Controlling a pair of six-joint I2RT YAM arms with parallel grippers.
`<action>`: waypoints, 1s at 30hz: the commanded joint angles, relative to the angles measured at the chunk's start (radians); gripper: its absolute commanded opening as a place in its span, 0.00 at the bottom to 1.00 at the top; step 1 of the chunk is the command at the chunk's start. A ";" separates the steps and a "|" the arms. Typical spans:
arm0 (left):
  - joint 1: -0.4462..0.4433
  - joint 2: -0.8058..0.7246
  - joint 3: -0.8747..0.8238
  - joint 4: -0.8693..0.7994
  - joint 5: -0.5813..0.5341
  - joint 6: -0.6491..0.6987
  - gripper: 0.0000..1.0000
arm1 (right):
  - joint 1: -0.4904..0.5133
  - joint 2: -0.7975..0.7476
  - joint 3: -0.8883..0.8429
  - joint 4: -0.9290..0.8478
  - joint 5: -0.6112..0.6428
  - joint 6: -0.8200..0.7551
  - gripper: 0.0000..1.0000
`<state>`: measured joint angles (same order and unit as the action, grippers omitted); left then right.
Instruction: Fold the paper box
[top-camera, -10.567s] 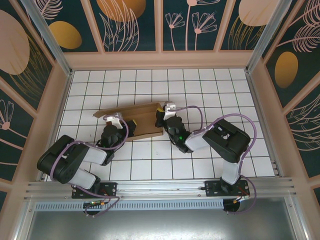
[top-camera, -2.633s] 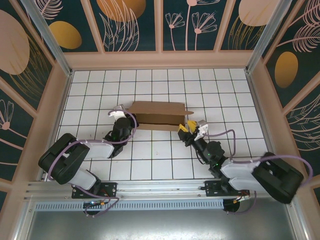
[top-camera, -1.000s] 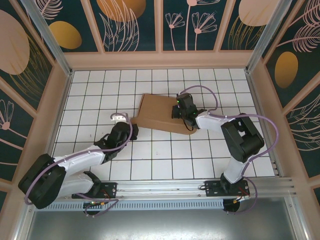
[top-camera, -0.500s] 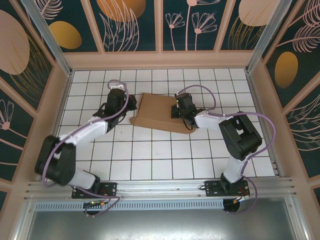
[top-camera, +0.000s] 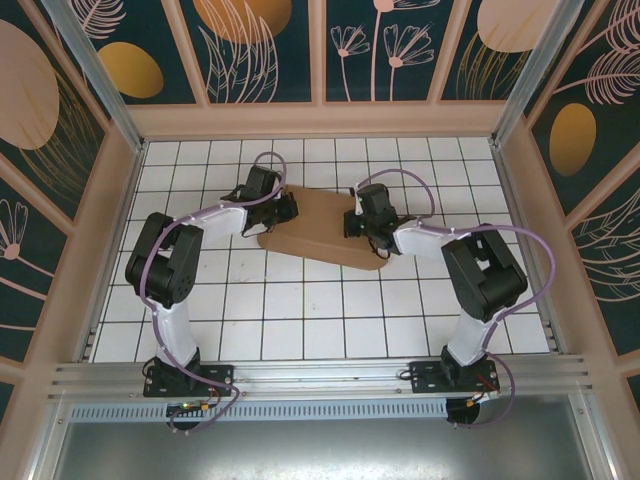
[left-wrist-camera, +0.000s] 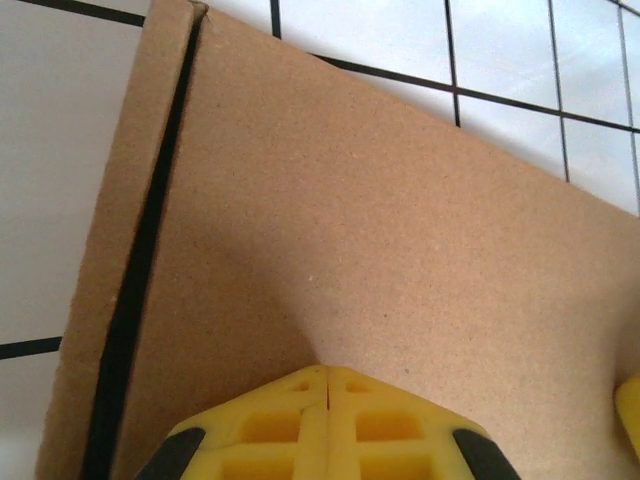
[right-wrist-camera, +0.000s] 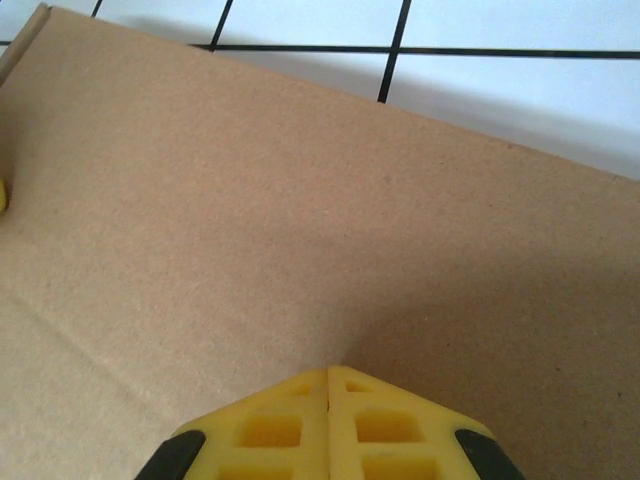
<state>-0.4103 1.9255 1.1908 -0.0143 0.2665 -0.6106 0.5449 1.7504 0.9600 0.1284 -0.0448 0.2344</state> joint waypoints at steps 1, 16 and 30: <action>0.013 0.082 -0.080 -0.035 0.027 -0.044 0.00 | 0.007 -0.087 -0.018 -0.099 -0.041 -0.001 0.08; 0.027 0.022 -0.182 0.100 0.126 -0.015 0.00 | -0.053 -0.105 -0.268 0.059 -0.080 0.157 0.00; 0.045 -0.201 -0.017 -0.033 0.154 0.084 0.29 | -0.120 -0.357 -0.241 0.090 -0.231 0.111 0.43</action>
<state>-0.3824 1.7767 1.0958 0.0788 0.4950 -0.6228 0.4526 1.4239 0.6987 0.2134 -0.2310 0.3515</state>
